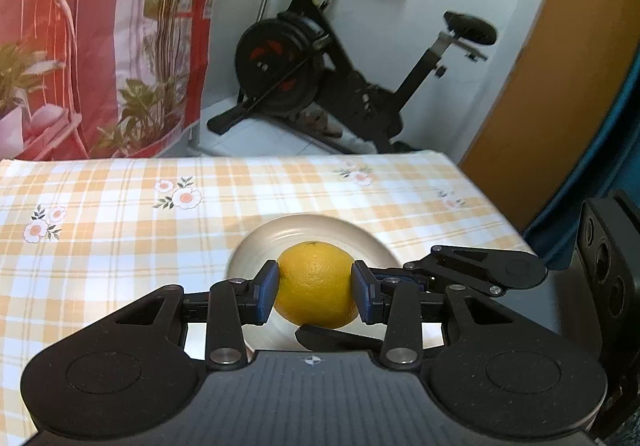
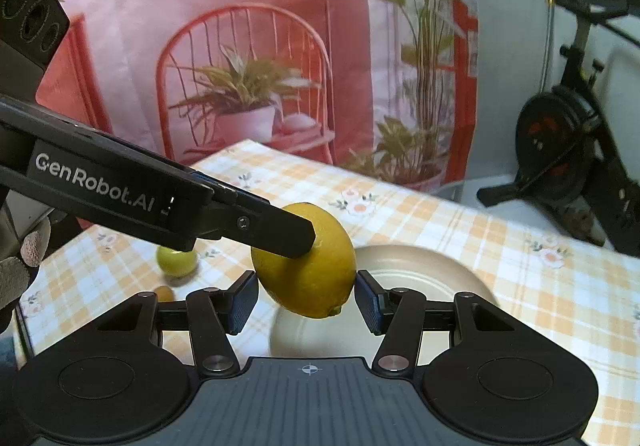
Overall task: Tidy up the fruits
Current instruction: 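Carry the lemon onto the beige plate and open the left gripper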
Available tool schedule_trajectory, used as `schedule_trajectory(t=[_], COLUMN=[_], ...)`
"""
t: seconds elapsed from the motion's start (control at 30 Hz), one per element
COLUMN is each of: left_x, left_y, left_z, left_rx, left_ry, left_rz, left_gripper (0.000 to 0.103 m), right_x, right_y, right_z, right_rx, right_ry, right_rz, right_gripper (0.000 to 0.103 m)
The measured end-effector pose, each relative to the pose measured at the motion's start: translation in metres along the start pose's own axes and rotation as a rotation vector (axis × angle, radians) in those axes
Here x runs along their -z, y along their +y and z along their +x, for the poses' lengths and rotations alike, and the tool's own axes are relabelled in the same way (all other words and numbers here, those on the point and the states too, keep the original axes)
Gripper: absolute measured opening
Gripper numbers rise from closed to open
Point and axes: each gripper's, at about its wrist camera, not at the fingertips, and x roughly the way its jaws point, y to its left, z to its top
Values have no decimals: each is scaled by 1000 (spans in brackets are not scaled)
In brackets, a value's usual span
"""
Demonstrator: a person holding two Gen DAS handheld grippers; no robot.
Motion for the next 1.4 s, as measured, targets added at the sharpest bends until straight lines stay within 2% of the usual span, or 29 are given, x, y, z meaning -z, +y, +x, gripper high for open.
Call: schedule_trajectory(t=[0.33, 0.67, 1.07, 1.2, 1.4], left_x=[-5, -5, -6, -5, -4], left_y=[25, 35, 28, 24, 20], left_z=[55, 71, 71, 70, 60], left_rx=[-39, -65, -104, -126, -166], left_ry=[104, 129, 116, 105, 72], left_rz=[-39, -60, -47, -35, -32], left_gripper=[42, 42, 43, 44, 43], right_x=[7, 12, 8, 12, 23], right_y=[-35, -42, -40, -41, -47], right_z=[63, 88, 80, 61, 16], right_rx=[-49, -64, -32, 2, 70], right_ry=[117, 153, 143, 130, 76], right_rz=[55, 67, 37, 33, 102], right_gripper=[49, 49, 51, 51, 51])
